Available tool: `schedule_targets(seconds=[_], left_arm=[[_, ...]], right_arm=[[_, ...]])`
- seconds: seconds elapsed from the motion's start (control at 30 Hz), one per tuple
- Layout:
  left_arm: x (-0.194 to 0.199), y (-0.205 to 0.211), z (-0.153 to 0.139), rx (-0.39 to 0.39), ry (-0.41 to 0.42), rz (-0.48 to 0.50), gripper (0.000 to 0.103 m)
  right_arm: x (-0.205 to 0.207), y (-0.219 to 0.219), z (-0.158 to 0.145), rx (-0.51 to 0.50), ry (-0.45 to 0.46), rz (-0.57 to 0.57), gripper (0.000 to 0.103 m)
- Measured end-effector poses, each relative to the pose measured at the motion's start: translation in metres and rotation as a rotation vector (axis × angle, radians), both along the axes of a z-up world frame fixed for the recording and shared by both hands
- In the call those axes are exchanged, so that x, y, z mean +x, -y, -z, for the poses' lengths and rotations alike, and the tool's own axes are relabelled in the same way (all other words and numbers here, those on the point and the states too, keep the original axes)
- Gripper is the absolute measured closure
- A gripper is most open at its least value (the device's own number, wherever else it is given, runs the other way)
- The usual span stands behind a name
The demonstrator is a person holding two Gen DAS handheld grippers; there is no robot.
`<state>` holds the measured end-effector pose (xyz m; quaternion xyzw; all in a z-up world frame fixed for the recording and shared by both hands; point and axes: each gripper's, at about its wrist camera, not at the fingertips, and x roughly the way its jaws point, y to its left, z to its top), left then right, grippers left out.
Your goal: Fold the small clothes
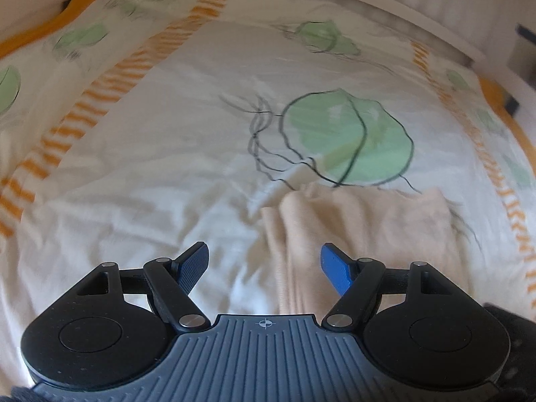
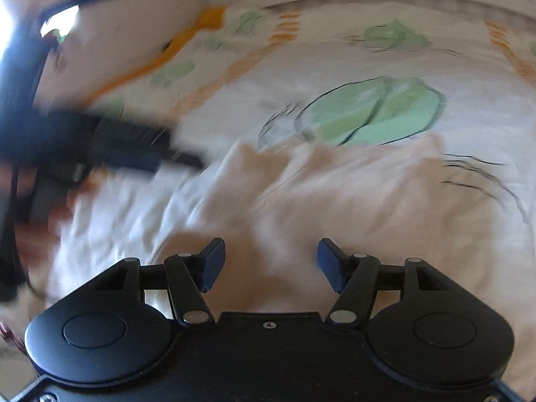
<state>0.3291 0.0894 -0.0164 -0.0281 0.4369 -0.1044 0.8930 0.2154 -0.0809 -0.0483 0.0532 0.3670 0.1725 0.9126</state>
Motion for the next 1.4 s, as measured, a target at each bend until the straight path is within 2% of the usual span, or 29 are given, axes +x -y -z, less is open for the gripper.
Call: schedule_targets(seconds=[0.1, 0.13, 0.17, 0.23, 0.3, 0.37, 0.47, 0.63, 0.73, 0.8, 0.87, 1.03, 1.1, 1.17, 1.23, 1.3, 1.4], left_arm=[[-0.004, 0.014, 0.002, 0.051, 0.024, 0.053, 0.030], [-0.004, 0.017, 0.003, 0.063, 0.028, 0.066, 0.030], [-0.004, 0.021, 0.005, 0.073, 0.031, 0.080, 0.030], [-0.003, 0.026, 0.008, 0.084, 0.029, 0.112, 0.030], [0.000, 0.031, 0.014, 0.094, 0.013, 0.141, 0.030], [0.003, 0.036, 0.022, 0.115, -0.018, 0.161, 0.030], [0.012, 0.036, 0.041, 0.148, -0.078, 0.141, 0.029], [0.025, 0.007, 0.051, -0.027, -0.180, 0.038, 0.028], [0.027, 0.000, 0.053, -0.065, -0.203, 0.011, 0.028], [0.025, 0.000, 0.052, -0.064, -0.202, 0.005, 0.027], [0.024, 0.003, 0.051, -0.046, -0.194, 0.009, 0.027], [0.023, 0.006, 0.049, -0.004, -0.171, 0.020, 0.025], [0.021, 0.007, 0.047, 0.045, -0.146, 0.017, 0.024], [0.018, 0.008, 0.046, 0.105, -0.120, 0.022, 0.022], [0.018, 0.009, 0.045, 0.133, -0.110, 0.019, 0.021], [0.015, 0.014, 0.044, 0.160, -0.097, 0.025, 0.021], [0.010, 0.022, 0.043, 0.227, -0.063, 0.047, 0.021]], right_arm=[[-0.008, -0.038, 0.012, -0.068, 0.013, -0.107, 0.034], [-0.010, -0.048, 0.014, -0.060, 0.012, -0.133, 0.025], [-0.011, -0.056, 0.016, -0.037, 0.002, -0.153, 0.022], [-0.014, -0.068, 0.019, -0.021, -0.009, -0.185, 0.022], [-0.018, -0.072, 0.020, -0.034, 0.008, -0.184, 0.022], [-0.020, -0.064, 0.018, -0.004, 0.005, -0.186, 0.022], [-0.026, -0.040, 0.009, 0.028, -0.004, -0.179, 0.025], [-0.056, 0.016, -0.009, 0.042, 0.046, -0.041, 0.023], [-0.071, 0.042, -0.009, -0.041, 0.063, 0.067, 0.022], [-0.077, 0.052, -0.003, -0.108, 0.062, 0.105, 0.023], [-0.078, 0.059, 0.003, -0.162, 0.046, 0.126, 0.022], [-0.067, 0.064, 0.015, -0.153, 0.011, 0.136, 0.023], [-0.065, 0.069, 0.016, -0.159, -0.011, 0.157, 0.023], [-0.066, 0.088, 0.020, -0.103, -0.063, 0.229, 0.022], [-0.068, 0.103, 0.021, -0.061, -0.083, 0.265, 0.022], [-0.071, 0.107, 0.015, -0.047, -0.064, 0.245, 0.021], [-0.069, 0.107, 0.001, -0.007, 0.021, 0.209, 0.020]])
